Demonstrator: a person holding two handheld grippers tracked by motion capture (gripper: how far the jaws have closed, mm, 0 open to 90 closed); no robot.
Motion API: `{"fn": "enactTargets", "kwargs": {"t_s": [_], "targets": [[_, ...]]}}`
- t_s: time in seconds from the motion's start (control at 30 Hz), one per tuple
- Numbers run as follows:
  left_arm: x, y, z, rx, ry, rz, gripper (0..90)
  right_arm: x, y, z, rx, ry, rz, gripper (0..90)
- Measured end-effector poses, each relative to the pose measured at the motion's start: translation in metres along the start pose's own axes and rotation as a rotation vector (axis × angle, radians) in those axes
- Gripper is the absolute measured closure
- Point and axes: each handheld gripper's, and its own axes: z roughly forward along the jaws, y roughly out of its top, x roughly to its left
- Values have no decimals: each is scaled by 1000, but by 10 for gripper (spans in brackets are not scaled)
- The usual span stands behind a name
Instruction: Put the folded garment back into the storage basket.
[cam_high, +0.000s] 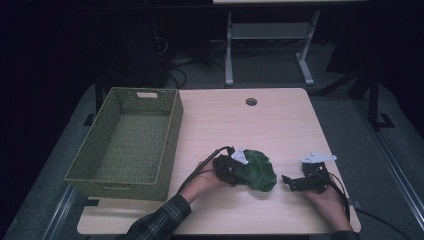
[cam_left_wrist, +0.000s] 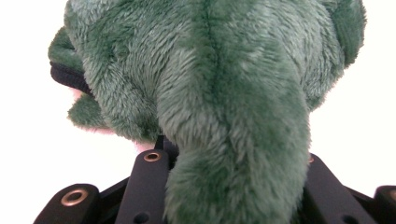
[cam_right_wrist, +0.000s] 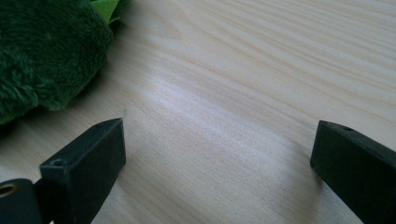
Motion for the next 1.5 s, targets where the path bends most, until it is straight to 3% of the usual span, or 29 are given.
{"fn": "enactTargets", "kwargs": {"t_s": [0.3,0.77,1.17,1.5], "targets": [[-1,4,-17,-45,-7,-16,671,0,0,0,0,0,1,31],[2,10,-47,-69,-7,-30,668,0,0,0,0,0,1,31],[7,24,-86,-77,9,-18,668,0,0,0,0,0,-2,31],[17,17,-128,-106,70,-45,668,0,0,0,1,0,-2,31]]}}
